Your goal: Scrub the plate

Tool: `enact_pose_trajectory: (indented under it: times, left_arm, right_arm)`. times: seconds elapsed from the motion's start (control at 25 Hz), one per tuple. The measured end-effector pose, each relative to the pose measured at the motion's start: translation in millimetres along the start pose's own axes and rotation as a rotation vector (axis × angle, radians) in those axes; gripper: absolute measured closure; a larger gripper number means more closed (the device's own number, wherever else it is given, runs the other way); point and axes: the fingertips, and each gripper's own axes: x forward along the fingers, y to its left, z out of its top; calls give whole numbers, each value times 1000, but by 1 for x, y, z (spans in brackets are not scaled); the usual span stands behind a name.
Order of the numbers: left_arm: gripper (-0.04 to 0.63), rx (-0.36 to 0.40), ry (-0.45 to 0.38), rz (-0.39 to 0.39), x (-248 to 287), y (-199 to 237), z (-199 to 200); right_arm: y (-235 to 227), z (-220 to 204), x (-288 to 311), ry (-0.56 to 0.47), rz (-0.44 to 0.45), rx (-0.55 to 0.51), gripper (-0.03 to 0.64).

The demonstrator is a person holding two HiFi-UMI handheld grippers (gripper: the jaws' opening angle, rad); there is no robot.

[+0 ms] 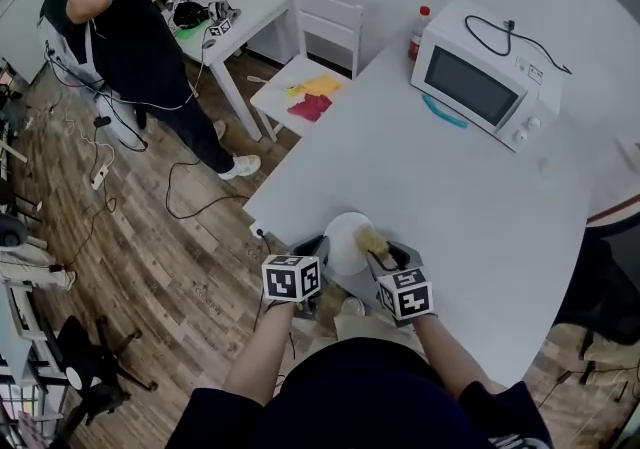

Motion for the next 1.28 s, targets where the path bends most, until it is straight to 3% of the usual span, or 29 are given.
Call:
enact_pose_trajectory:
  times: [0.32, 0.52, 0.8, 1.08, 1.28]
  left_arm:
    - [560, 58, 4, -7, 0, -2, 5]
    - [560, 74, 6, -4, 0, -3, 6]
    - [558, 76, 14, 8, 1, -1, 5]
    - [558, 68, 19, 20, 4, -1, 6]
    - [558, 71, 20, 30, 5, 0, 7]
  right_arm:
    - [-4, 12, 8, -14, 15, 26, 437]
    - [2, 34, 15, -37, 28, -11, 437]
    - [29, 60, 19, -86, 116, -45, 437]
    - [51, 54, 14, -75, 179, -99, 437]
    - [53, 43, 9, -66, 191, -68, 437]
